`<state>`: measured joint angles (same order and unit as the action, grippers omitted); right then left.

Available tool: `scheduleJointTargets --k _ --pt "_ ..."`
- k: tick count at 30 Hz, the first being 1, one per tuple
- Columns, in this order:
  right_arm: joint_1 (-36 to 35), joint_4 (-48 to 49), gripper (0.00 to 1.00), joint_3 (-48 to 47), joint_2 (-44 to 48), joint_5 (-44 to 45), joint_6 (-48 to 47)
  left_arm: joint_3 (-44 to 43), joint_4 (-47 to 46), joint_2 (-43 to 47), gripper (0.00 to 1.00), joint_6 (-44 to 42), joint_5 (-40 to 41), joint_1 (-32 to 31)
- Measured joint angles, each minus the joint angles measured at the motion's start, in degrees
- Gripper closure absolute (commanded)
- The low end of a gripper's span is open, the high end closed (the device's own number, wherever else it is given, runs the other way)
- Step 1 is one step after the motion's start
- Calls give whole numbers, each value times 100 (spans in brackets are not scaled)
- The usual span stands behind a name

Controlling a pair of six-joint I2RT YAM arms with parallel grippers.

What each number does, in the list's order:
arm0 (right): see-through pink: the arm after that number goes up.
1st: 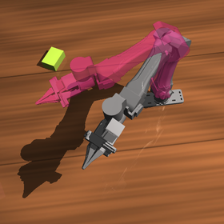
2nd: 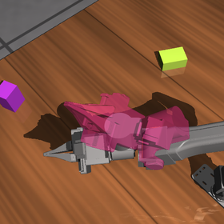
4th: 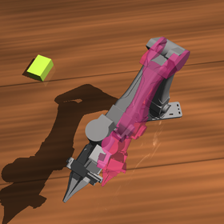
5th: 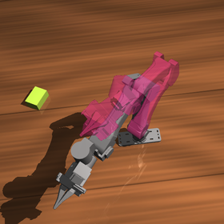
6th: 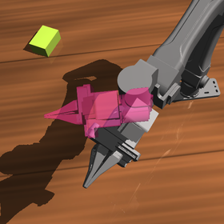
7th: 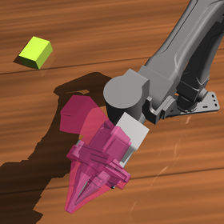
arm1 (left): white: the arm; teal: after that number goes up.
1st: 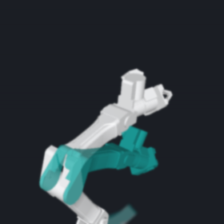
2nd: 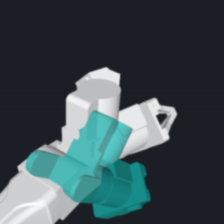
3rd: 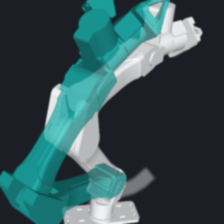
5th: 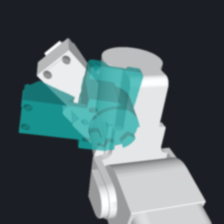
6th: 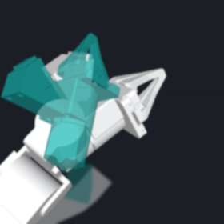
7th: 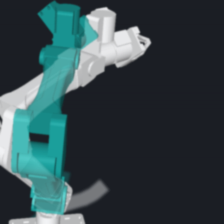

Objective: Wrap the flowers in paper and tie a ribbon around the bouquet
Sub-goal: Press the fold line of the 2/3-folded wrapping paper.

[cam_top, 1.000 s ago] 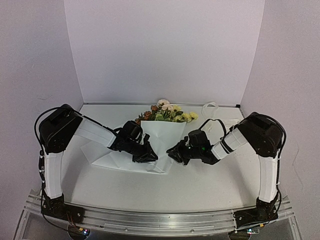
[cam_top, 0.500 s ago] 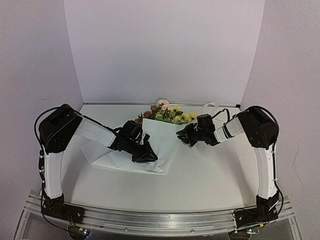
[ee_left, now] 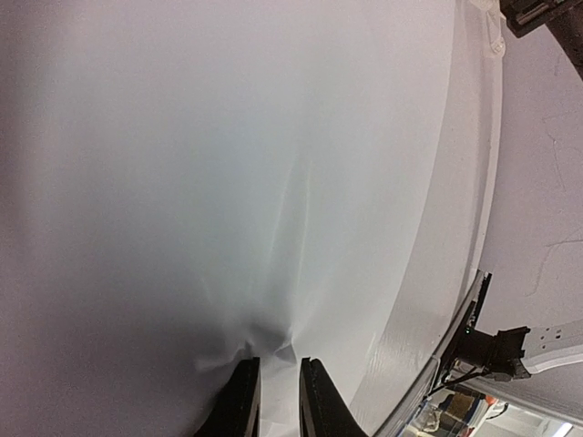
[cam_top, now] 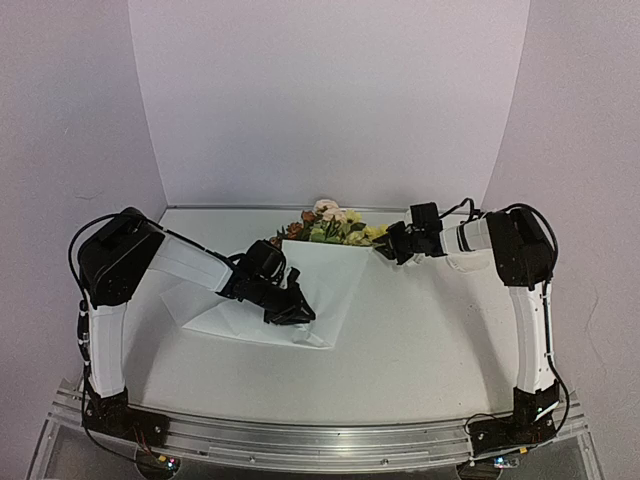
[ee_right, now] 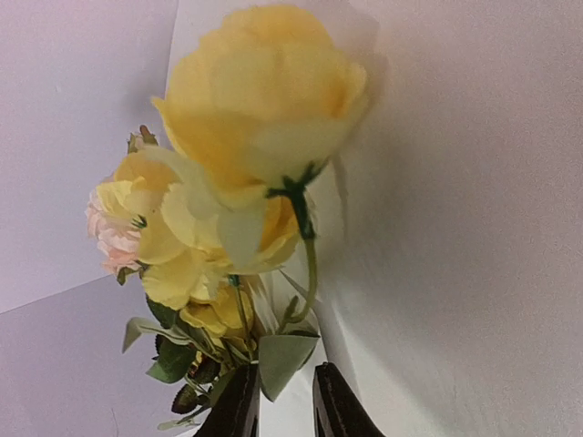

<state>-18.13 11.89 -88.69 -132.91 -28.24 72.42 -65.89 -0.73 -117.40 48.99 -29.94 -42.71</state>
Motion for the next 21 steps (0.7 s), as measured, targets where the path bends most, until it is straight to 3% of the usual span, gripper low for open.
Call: scheduleJointTargets --k 4,10,15,21 --pt "-31 -573 72 -76 305 -19 -455 -152 235 32 69 -109 10 -1" --pt "-372 -1470 68 335 1677 108 -1280 -455 688 211 64 -186 171 8" --pt "-1072 -1771 69 759 2691 412 -1864 -462 840 736 63 -207 318 62" --pt "-2123 -2115 70 866 2606 808 -2426 54 740 1744 63 -122 436 311"
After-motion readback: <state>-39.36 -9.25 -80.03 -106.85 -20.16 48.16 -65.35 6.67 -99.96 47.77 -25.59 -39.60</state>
